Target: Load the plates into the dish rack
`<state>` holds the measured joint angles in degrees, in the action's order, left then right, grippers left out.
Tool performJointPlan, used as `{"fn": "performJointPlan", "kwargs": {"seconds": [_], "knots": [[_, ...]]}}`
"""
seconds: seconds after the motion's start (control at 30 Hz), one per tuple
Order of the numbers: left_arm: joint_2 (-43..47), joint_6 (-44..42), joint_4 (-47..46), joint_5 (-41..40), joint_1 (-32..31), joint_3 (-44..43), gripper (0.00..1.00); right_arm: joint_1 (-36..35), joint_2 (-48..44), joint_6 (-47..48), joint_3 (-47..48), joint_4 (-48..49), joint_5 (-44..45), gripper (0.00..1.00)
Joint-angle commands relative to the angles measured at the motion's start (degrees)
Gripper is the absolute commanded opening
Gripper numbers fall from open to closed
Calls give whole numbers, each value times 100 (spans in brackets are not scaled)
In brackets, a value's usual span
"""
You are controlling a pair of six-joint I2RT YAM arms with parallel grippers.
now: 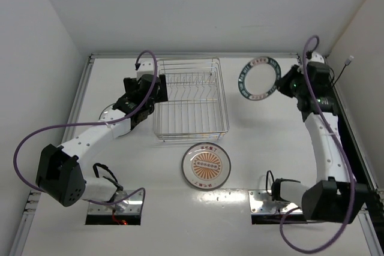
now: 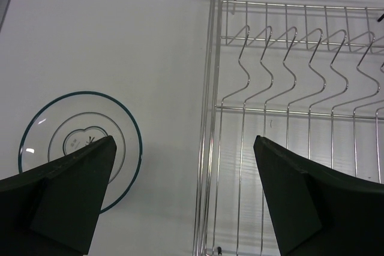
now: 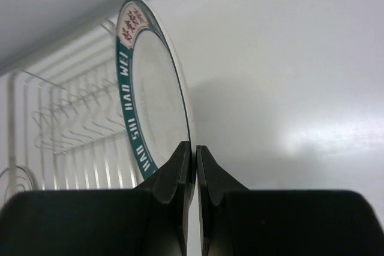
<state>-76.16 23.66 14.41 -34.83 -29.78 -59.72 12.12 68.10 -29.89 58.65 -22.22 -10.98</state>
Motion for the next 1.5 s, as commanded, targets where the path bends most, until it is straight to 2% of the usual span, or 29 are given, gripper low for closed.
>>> {"fn": "performJointPlan", "kwargs": {"seconds": [0.0, 0.1, 0.2, 0.3, 0.4, 0.8, 0.97, 1.07, 1.47], "knots": [[57, 130, 0, -296, 16, -198, 99, -1171, 27, -439, 855, 164, 1509, 0], [57, 130, 0, -296, 16, -198, 99, -2078, 615, -352, 1680, 165, 2397, 0], [57, 130, 53, -349, 16, -198, 99, -2765, 1626, -176, 2629, -115, 3135, 0], [57, 130, 105, -401, 16, -137, 99, -3101, 2531, -44, 3412, -466, 3751, 0], [189, 182, 105, -402, 16, -75, 99, -3277, 3094, 9, 3723, -599, 4086, 0], [242, 183, 105, -463, 16, -22, 99, -3594, 3500, 62, 3565, -512, 4508, 0], [242, 183, 105, -463, 16, -22, 99, -3594, 3087, 167, 3434, -248, 4570, 0], [242, 183, 105, -463, 16, -22, 99, -3594, 3034, 229, 3714, -327, 4622, 0], [242, 183, 105, -463, 16, -22, 99, -3594, 3359, 282, 3557, -204, 4280, 0]]}}
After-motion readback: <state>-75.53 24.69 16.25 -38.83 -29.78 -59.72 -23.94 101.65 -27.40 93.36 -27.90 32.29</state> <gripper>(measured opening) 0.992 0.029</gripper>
